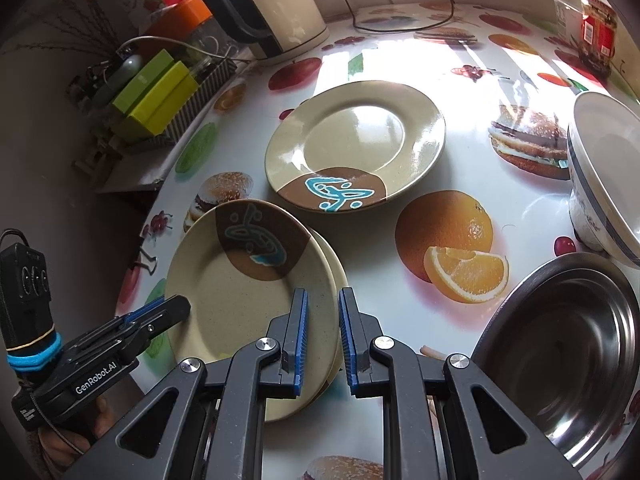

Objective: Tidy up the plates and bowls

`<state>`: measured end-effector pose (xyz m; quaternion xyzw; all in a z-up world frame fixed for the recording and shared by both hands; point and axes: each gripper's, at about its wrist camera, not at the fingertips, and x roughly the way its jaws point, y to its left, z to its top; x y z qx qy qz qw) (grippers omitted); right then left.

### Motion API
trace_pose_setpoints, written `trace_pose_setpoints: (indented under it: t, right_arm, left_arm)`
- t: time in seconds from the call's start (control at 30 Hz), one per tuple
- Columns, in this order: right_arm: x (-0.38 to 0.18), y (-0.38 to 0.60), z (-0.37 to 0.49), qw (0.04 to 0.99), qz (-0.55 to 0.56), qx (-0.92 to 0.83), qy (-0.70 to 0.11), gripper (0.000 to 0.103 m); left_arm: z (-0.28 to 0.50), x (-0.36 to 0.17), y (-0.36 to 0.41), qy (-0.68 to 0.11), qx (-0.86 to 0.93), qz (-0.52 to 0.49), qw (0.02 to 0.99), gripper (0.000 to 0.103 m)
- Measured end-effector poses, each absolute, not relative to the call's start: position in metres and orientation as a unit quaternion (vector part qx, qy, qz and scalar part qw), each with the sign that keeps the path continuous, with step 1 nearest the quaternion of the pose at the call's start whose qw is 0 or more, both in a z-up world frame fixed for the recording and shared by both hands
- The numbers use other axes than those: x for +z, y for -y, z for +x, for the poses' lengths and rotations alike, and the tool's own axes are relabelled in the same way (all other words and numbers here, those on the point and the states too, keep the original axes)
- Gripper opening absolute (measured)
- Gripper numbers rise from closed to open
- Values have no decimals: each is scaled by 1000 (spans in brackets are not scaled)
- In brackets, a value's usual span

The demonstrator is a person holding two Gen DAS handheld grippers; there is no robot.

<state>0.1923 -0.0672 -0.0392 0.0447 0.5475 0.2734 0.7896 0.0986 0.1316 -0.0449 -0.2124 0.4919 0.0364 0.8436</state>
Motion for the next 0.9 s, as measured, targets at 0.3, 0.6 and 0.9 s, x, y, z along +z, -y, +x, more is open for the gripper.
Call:
trace_pose_setpoints:
  t: [0.3, 0.6, 0.9]
  right_arm:
    - [-40, 67, 191, 791, 40, 271, -548, 16]
    - [-42, 68, 191, 789, 44, 271, -549, 16]
    - [-38, 73, 195, 791, 55, 271, -546, 20]
  left_arm:
    - [99, -46, -132, -496, 42, -210, 842, 23]
    - [99, -46, -131, -496, 42, -206, 843, 23]
    - [103, -43, -134, -494, 37, -211, 843, 23]
